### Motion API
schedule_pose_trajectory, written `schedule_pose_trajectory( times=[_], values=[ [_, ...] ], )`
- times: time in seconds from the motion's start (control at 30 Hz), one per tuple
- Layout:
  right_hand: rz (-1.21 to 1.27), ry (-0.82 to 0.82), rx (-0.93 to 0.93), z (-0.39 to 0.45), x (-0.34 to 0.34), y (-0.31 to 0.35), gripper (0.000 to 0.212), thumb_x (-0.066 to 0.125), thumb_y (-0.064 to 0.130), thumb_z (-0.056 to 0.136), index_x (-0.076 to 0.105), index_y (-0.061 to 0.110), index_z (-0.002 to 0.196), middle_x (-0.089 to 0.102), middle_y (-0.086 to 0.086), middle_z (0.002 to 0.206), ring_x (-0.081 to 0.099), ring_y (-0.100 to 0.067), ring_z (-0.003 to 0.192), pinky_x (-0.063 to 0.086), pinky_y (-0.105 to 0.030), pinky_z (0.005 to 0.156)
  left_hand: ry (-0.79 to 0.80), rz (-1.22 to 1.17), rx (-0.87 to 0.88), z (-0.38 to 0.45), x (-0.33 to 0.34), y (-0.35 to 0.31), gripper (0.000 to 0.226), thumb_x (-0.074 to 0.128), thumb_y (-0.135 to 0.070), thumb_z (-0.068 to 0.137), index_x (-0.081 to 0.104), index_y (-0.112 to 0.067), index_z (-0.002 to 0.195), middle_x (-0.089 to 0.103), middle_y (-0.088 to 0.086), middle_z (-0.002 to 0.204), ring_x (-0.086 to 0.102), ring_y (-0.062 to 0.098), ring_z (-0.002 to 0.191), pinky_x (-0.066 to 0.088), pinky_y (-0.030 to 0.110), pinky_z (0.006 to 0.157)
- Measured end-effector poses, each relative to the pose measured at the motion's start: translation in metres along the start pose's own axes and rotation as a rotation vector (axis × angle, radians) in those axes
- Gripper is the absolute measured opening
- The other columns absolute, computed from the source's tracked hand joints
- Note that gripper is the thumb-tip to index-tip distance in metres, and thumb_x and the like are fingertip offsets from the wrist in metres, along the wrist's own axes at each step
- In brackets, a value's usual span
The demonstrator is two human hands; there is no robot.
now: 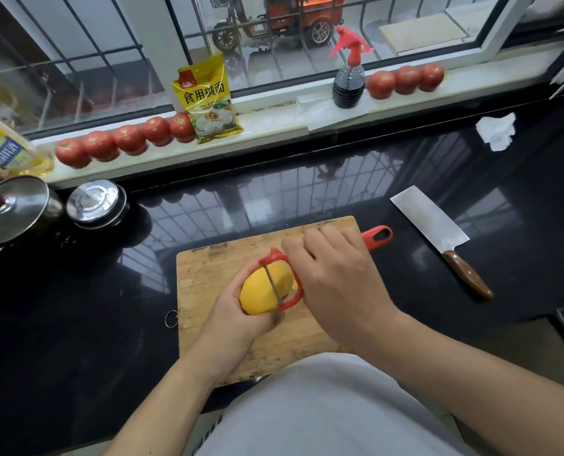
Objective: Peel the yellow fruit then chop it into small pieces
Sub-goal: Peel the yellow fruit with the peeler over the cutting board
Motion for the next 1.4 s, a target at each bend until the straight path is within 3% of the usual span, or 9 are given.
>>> schedule_pose_trajectory(
  times=[0.17, 0.27, 0.43, 0.57, 0.63, 0.73, 1.03, 1.27, 1.4],
  values=[
    [-0.041, 0.063, 0.046, -0.007, 0.022, -0.021, 0.015, 0.056, 0.005, 0.094, 0.066, 0.013, 0.101, 0.053, -0.003, 0.078, 0.046, -0.024, 0.073, 0.034, -0.037, 0.070, 0.009, -0.024, 0.010, -0.002, 0.004, -0.005, 0.080, 0.077, 0.007, 0.067, 0.066, -0.036, 0.134, 0.067, 0.004, 0.132, 0.066, 0.031, 0.117, 0.054, 0.041, 0.094],
    [-0.114, 0.185, 0.130, -0.014, 0.050, -0.051, 0.012, 0.060, 0.005, 0.092, 0.065, 0.014, 0.098, 0.055, -0.004, 0.081, 0.045, -0.026, 0.075, 0.031, -0.037, 0.069, 0.003, -0.176, -0.012, -0.004, 0.004, -0.001, 0.078, 0.083, 0.006, 0.065, 0.068, -0.030, 0.132, 0.064, 0.011, 0.131, 0.066, 0.037, 0.120, 0.055, 0.038, 0.100],
    [-0.198, 0.334, 0.210, -0.027, 0.061, -0.070, 0.017, 0.062, 0.004, 0.087, 0.060, 0.017, 0.098, 0.055, -0.002, 0.085, 0.045, -0.024, 0.077, 0.039, -0.038, 0.070, 0.042, -0.479, -0.077, -0.005, 0.008, -0.001, 0.094, 0.098, -0.004, 0.057, 0.061, -0.024, 0.141, 0.067, 0.020, 0.121, 0.064, 0.048, 0.120, 0.055, 0.049, 0.102],
    [-0.154, 0.223, 0.164, -0.018, 0.036, -0.050, 0.010, 0.057, 0.007, 0.092, 0.060, 0.016, 0.096, 0.054, -0.002, 0.083, 0.044, -0.024, 0.075, 0.035, -0.037, 0.069, -0.014, -0.646, -0.152, -0.004, 0.014, -0.002, 0.074, 0.090, -0.039, 0.076, 0.062, -0.023, 0.142, 0.068, 0.019, 0.122, 0.066, 0.043, 0.113, 0.057, 0.051, 0.100],
    [-0.117, 0.160, 0.131, -0.011, 0.022, -0.035, 0.008, 0.057, 0.010, 0.094, 0.060, 0.017, 0.095, 0.053, -0.002, 0.081, 0.044, -0.024, 0.074, 0.032, -0.037, 0.068, -0.088, -0.613, -0.163, -0.003, 0.017, -0.002, 0.054, 0.068, -0.043, 0.094, 0.060, -0.021, 0.143, 0.067, 0.017, 0.125, 0.067, 0.037, 0.111, 0.057, 0.047, 0.099],
    [-0.047, 0.094, 0.073, -0.003, 0.006, -0.007, 0.009, 0.055, 0.009, 0.092, 0.059, 0.017, 0.093, 0.051, -0.002, 0.079, 0.044, -0.024, 0.074, 0.034, -0.038, 0.069, -0.148, -0.562, -0.174, -0.002, 0.026, -0.003, 0.056, 0.050, -0.046, 0.101, 0.054, -0.013, 0.146, 0.065, 0.017, 0.138, 0.066, 0.028, 0.117, 0.053, 0.044, 0.102],
    [-0.041, 0.092, 0.072, -0.004, 0.014, -0.001, 0.016, 0.041, 0.009, 0.096, 0.057, 0.014, 0.094, 0.053, -0.005, 0.081, 0.047, -0.027, 0.075, 0.038, -0.042, 0.071, -0.297, -0.557, -0.200, -0.010, 0.032, -0.007, 0.049, 0.050, -0.044, 0.103, 0.068, -0.004, 0.125, 0.074, 0.020, 0.118, 0.074, 0.027, 0.103, 0.064, 0.041, 0.079],
    [-0.168, 0.137, 0.167, -0.014, 0.031, -0.045, 0.026, 0.035, 0.001, 0.090, 0.058, 0.012, 0.086, 0.049, -0.006, 0.076, 0.036, -0.025, 0.070, 0.022, -0.038, 0.066, -0.414, -0.580, -0.147, -0.020, 0.019, -0.011, 0.053, 0.053, -0.045, 0.100, 0.056, 0.004, 0.122, 0.072, 0.032, 0.114, 0.072, 0.045, 0.103, 0.060, 0.051, 0.092],
    [-0.206, 0.149, 0.252, -0.016, 0.032, -0.066, 0.017, 0.053, -0.004, 0.084, 0.054, 0.013, 0.085, 0.049, -0.005, 0.077, 0.034, -0.024, 0.070, 0.028, -0.038, 0.064, -0.461, -0.613, -0.149, -0.019, 0.012, -0.015, 0.051, 0.047, -0.047, 0.105, 0.056, -0.001, 0.125, 0.070, 0.033, 0.119, 0.066, 0.047, 0.118, 0.053, 0.052, 0.103]
  ],
)
Point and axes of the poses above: each hand's wrist, its own z-axis towards the middle knuckle, its own x-axis out of the palm, y = z × x, the point moved 6 cm from there along z, towards the middle knuckle
